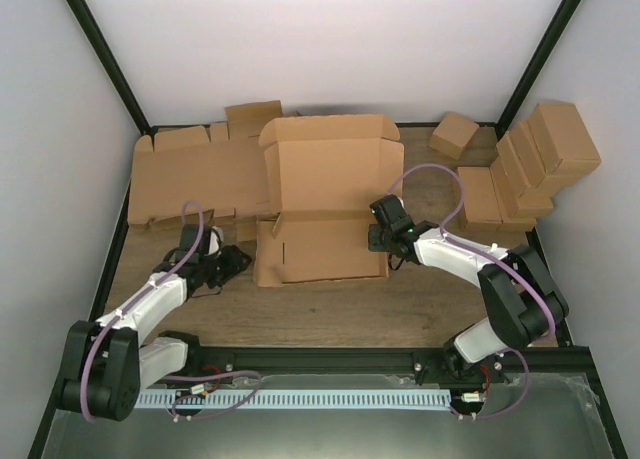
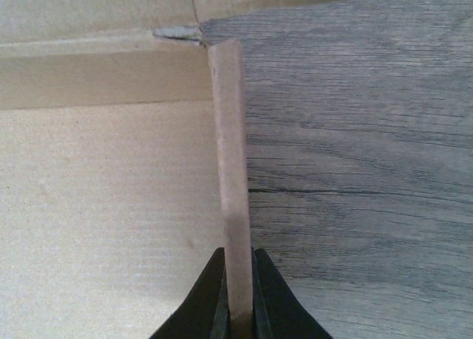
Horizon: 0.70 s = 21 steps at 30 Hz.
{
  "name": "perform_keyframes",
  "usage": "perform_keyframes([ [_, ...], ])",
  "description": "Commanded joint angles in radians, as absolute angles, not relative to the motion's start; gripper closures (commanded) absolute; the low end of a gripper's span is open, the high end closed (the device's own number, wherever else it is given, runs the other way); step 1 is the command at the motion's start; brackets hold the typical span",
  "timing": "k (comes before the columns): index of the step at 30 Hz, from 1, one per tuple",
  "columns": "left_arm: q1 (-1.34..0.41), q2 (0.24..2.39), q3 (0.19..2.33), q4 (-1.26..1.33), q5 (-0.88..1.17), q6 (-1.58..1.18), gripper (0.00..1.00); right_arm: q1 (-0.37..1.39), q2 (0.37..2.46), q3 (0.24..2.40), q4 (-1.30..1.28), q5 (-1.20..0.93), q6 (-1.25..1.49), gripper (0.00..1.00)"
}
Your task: Fold the paper box
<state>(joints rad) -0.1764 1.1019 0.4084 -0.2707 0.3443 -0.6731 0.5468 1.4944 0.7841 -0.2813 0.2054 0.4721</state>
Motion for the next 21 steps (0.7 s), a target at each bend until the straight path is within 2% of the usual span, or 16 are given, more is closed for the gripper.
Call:
perform_keyframes([
  [1, -0.172, 1.138, 0.385, -0.191, 0.373, -0.681, 0.49, 0.546, 1.483, 0.787, -0.244, 0.226, 0.471, 0.99],
  [21, -0.172, 1.305, 0.326, 0.072, 0.652, -0.787, 0.6, 0.546, 1.506, 0.798, -0.231, 0.187, 0.467, 0.99],
])
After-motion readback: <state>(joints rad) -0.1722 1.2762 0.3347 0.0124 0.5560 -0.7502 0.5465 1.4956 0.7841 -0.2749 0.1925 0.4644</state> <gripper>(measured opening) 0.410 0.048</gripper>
